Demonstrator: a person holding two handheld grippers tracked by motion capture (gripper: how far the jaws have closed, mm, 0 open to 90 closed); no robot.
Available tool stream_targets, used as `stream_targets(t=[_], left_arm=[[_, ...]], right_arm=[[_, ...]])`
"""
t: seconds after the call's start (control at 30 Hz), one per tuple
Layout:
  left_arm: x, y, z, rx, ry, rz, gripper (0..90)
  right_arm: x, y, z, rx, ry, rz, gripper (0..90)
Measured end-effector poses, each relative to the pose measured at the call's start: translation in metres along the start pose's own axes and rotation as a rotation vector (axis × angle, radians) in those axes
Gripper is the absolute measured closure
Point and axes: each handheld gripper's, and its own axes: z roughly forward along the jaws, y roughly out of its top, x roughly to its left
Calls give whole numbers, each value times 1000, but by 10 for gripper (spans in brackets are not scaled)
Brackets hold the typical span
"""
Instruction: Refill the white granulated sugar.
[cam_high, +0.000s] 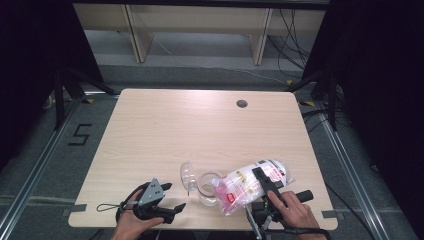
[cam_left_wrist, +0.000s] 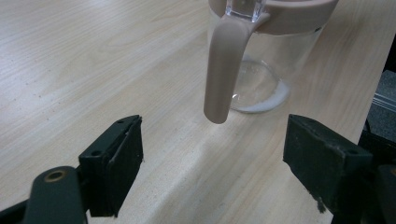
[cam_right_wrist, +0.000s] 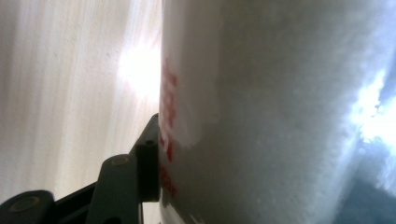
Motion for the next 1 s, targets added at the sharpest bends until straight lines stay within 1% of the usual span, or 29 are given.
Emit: stream_targets(t=[0.03,0.07,0.13,0.17,0.2,0.23,0.27,0.3,0.33,0.4,0.43,0.5,0.53,0.57,0.6,0.63,0.67,0.7,0.73,0.8,0.83,0.87,0.9,1.0], left_arm=[[1,0,-1,19,9,25,196],[1,0,-1,20,9,23,196],[-1,0,0,-1,1,1,196],[-1,0,0,-1,1,1,196],[0,0,0,-1,1,1,196],[2,0,-1,27,11,31,196],[1,0,-1,18,7,23,196],[0,0,-1,4,12,7,196],[0,1,-1,2,13,3,196],[0,0,-1,-2,14,-3,196],[0,0,-1,3,12,3,196],[1,1,-1,6,12,13,196],[0,1,-1,5,11,12,196],[0,0,-1,2,9,9,195],[0,0,-1,2,9,9,196],[0,0,-1,4,11,6,196],[0,0,-1,5,12,7,196],[0,0,-1,3,10,4,196],[0,0,-1,4,10,4,196],[0,0,-1,3,12,4,196],[0,0,-1,3,12,5,196],[0,1,-1,4,12,5,196],[0,1,-1,3,12,5,196],[0,0,-1,2,9,5,196]], right_arm=[[-1,0,0,-5,-4,-11,474],[-1,0,1,-16,-25,-24,474],[-2,1,0,-6,-29,-39,476],[-1,1,-1,6,-9,-34,475],[-2,1,0,-4,-27,-44,476],[0,1,-1,13,-25,-29,477],[-4,2,0,1,-33,-66,477],[-4,2,0,0,-35,-74,478],[-5,2,1,-4,-35,-82,478],[-5,3,0,2,-31,-72,479],[-4,3,0,6,-31,-62,480],[-5,3,0,-2,-34,-80,480],[-4,3,0,6,-34,-65,481],[-5,2,0,5,-29,-77,481],[-4,2,0,9,-32,-62,481],[-5,2,-1,12,-40,-65,482],[-6,2,0,-3,-54,-76,482],[-8,2,1,-19,-61,-110,482],[-7,2,1,-11,-55,-100,483],[-7,2,1,-12,-54,-102,483],[-7,2,0,-5,-45,-105,484],[-7,2,1,-12,-49,-102,484],[-6,1,0,-7,-47,-91,484],[-7,1,-1,-3,-45,-97,485]])
